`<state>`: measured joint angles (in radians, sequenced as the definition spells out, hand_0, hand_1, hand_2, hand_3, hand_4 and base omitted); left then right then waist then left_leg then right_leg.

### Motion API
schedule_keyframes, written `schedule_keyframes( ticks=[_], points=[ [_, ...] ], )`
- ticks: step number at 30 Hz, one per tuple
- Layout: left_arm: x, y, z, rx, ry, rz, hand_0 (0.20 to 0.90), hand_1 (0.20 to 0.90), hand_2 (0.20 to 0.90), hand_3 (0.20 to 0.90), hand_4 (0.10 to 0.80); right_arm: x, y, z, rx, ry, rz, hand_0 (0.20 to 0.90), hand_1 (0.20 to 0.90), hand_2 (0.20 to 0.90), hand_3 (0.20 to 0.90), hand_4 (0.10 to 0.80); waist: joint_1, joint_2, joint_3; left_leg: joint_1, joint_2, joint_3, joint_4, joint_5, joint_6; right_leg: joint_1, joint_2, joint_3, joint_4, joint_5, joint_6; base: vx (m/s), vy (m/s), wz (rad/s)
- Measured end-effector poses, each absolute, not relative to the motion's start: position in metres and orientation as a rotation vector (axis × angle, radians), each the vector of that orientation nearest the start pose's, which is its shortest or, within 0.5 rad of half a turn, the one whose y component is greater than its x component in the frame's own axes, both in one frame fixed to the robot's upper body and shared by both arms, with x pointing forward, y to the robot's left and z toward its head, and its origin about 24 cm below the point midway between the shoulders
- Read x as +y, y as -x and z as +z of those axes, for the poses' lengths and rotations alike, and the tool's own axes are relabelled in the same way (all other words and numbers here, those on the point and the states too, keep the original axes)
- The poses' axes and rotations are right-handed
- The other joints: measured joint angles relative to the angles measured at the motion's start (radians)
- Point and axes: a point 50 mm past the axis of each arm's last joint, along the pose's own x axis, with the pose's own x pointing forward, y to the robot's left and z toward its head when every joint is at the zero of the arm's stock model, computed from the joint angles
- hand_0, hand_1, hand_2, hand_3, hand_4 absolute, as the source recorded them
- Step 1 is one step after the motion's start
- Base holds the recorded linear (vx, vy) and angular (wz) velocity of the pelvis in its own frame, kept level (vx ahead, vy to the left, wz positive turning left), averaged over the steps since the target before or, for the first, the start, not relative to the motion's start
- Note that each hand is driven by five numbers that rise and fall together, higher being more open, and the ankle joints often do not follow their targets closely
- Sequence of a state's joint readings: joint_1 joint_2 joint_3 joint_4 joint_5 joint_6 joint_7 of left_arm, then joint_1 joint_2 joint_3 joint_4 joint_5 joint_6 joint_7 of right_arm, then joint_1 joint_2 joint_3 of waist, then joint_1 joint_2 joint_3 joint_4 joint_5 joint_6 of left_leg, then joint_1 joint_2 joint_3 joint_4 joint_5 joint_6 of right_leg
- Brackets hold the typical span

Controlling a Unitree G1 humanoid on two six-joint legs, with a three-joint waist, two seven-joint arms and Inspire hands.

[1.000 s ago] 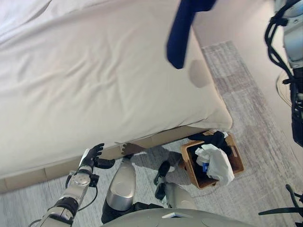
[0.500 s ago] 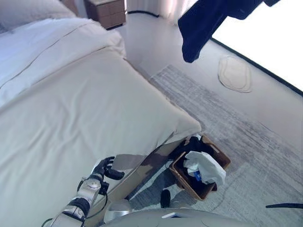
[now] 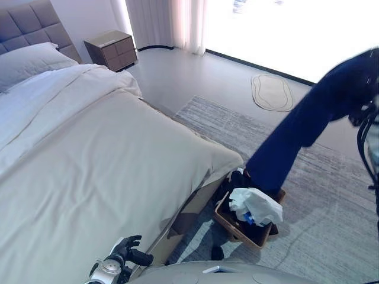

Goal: Pick up the clothes from the bed and place them into the basket

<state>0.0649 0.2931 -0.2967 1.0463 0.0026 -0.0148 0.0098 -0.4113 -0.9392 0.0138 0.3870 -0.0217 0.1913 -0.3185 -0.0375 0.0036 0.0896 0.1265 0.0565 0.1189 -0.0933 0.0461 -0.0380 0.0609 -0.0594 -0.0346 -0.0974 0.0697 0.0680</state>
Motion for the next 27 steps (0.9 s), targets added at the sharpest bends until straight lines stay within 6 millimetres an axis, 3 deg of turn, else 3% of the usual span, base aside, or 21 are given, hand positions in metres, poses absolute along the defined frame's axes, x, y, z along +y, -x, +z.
schedule_keyframes(
  ticks=[4, 10, 15, 17, 18, 19, 22, 27],
  points=[
    [0.222, -0.112, -0.151, 1.077, -0.417, -0.141, 0.900, 0.900, 0.900, 0.900, 0.800, -0.352, -0.296, 0.145, 0.065, 0.873, -0.562, 0.300, 0.300, 0.300, 0.200, 0.100, -0.011, 0.030, 0.020, -0.052, -0.002, -0.007, 0.005, 0.016, 0.003, -0.049, 0.001, -0.004, 0.001, 0.013, 0.001, -0.207, -0.099, 0.04],
    [0.210, -0.162, -0.135, 0.913, -0.433, -0.155, 0.900, 0.900, 0.900, 0.900, 0.800, -0.347, -0.306, 0.134, 0.097, 0.903, -0.570, 0.300, 0.300, 0.300, 0.200, 0.100, -0.009, 0.054, 0.152, -0.148, -0.006, -0.022, 0.005, 0.059, 0.004, -0.141, -0.001, -0.008, 0.008, 0.047, -0.002, -0.252, -0.081, 0.05],
    [0.191, -0.209, -0.108, 0.697, -0.391, -0.155, 0.900, 0.900, 0.900, 0.900, 0.800, -0.348, -0.316, 0.124, 0.137, 0.893, -0.637, 0.300, 0.300, 0.300, 0.200, 0.100, -0.001, 0.116, 0.303, -0.226, -0.007, -0.035, 0.006, 0.088, -0.001, -0.226, -0.002, -0.025, 0.037, 0.058, -0.013, -0.143, -0.004, 0.07],
    [0.186, -0.226, -0.097, 0.631, -0.371, -0.150, 0.900, 0.900, 0.900, 0.900, 0.800, -0.351, -0.319, 0.124, 0.159, 0.900, -0.652, 0.387, 0.387, 0.387, 0.302, 0.202, 0.008, 0.150, 0.362, -0.248, -0.008, -0.037, 0.012, 0.094, -0.005, -0.255, -0.002, -0.029, 0.065, 0.059, -0.013, -0.089, 0.008, 0.01],
    [0.185, -0.232, -0.092, 0.602, -0.366, -0.140, 0.900, 0.900, 0.900, 0.900, 0.800, -0.350, -0.322, 0.124, 0.165, 0.913, -0.654, 0.724, 0.724, 0.724, 0.694, 0.594, 0.009, 0.164, 0.388, -0.263, -0.008, -0.038, 0.024, 0.094, -0.005, -0.278, -0.002, -0.029, 0.091, 0.058, -0.013, -0.079, 0.011, -0.01],
    [0.184, -0.238, -0.088, 0.573, -0.356, -0.134, 0.900, 0.900, 0.900, 0.900, 0.800, -0.350, -0.324, 0.126, 0.164, 0.918, -0.659, 0.900, 0.900, 0.900, 0.900, 0.800, 0.014, 0.180, 0.408, -0.282, -0.008, -0.038, 0.032, 0.094, -0.005, -0.305, -0.004, -0.029, 0.113, 0.051, -0.013, -0.066, 0.000, -0.02],
    [0.187, -0.243, -0.083, 0.550, -0.344, -0.117, 0.900, 0.900, 0.900, 0.900, 0.800, -0.346, -0.334, 0.125, 0.210, 0.944, -0.665, 0.900, 0.900, 0.900, 0.900, 0.800, 0.022, 0.189, 0.419, -0.345, -0.012, -0.038, 0.060, 0.094, -0.006, -0.392, -0.011, -0.025, 0.188, 0.028, -0.018, -0.044, -0.016, -0.04],
    [0.186, -0.245, -0.081, 0.533, -0.321, -0.112, 0.900, 0.900, 0.900, 0.900, 0.800, -0.361, -0.329, 0.113, 0.339, 0.984, -0.739, 0.900, 0.900, 0.900, 0.900, 0.800, 0.064, 0.189, 0.419, -0.369, -0.038, -0.054, 0.080, 0.094, -0.006, -0.486, -0.044, -0.026, 0.365, -0.064, -0.027, -0.008, -0.028, 0.13]
  ],
)
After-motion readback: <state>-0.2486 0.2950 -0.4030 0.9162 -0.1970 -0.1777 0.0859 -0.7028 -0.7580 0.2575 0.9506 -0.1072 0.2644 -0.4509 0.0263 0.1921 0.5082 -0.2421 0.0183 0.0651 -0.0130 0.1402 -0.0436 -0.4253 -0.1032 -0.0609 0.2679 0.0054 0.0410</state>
